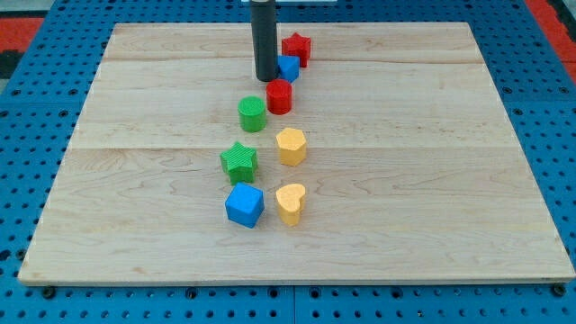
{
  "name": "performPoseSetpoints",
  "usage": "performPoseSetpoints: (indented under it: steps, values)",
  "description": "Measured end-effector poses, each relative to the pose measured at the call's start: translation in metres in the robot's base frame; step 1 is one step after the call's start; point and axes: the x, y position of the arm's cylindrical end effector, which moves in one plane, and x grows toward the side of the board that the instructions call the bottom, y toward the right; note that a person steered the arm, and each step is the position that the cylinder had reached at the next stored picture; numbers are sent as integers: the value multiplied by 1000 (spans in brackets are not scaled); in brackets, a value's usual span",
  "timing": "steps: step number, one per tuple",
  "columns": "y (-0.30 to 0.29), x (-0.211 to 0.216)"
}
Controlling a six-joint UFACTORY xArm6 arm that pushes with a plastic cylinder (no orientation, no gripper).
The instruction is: Slide green circle closer to the yellow hexagon
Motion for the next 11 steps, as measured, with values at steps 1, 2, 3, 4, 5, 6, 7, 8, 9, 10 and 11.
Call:
performPoseSetpoints:
  steps: [1,2,3,4,5,6,7,8,9,10,11]
  values:
    - [-40,2]
    - [-85,15]
    - [-109,15]
    - [-109,15]
    - [-109,15]
    - [-100,27]
    - [-64,37]
    - [-29,56]
    - [-37,59]
    - [-63,65]
    - [-43,85]
